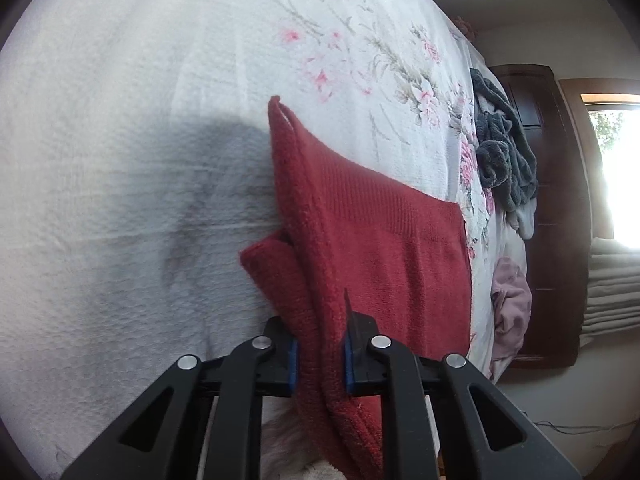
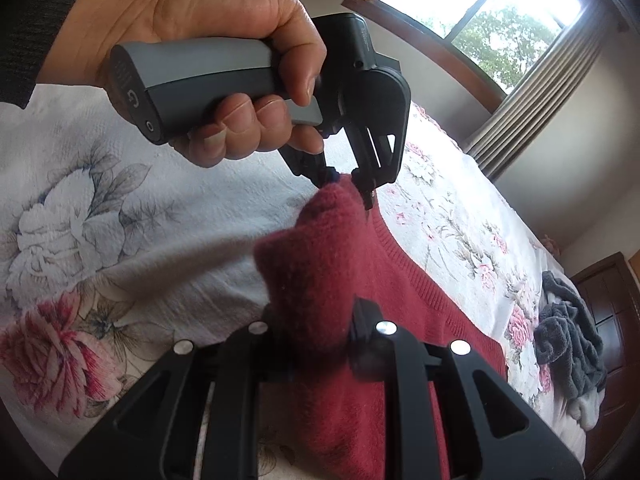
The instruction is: Fold small clothes
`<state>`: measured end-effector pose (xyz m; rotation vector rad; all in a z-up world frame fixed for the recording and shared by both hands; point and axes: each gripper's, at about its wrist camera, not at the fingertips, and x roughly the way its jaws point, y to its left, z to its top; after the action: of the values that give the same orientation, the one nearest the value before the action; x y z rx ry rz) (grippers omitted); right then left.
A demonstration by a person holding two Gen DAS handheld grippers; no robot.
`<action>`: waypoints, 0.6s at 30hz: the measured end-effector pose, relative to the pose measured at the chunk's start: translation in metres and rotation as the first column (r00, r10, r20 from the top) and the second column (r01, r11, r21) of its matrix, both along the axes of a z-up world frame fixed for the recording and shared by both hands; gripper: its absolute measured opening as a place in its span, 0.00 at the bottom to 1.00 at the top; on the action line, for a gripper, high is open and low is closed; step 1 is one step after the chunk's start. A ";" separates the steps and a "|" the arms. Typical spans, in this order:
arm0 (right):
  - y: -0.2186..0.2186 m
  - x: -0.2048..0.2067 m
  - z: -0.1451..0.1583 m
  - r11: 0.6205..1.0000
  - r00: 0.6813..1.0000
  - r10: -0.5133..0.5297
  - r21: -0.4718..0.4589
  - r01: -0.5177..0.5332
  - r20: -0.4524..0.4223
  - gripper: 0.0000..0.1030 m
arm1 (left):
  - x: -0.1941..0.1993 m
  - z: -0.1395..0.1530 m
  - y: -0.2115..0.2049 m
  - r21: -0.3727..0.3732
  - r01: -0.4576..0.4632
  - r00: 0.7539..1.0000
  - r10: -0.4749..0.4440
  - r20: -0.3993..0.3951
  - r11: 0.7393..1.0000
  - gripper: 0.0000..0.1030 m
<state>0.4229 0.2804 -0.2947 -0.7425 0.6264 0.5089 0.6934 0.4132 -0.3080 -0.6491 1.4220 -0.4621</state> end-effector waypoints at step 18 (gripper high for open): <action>-0.024 0.005 0.044 0.989 0.996 -0.092 0.111 0.094 -0.016 0.17 | 0.007 0.067 -0.032 0.100 0.051 0.998 -0.056 0.043 0.994 0.15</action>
<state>0.4274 0.2564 -0.2508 -0.6027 0.6342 0.4583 0.7001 0.3816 -0.2406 -0.5187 1.4120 -0.4428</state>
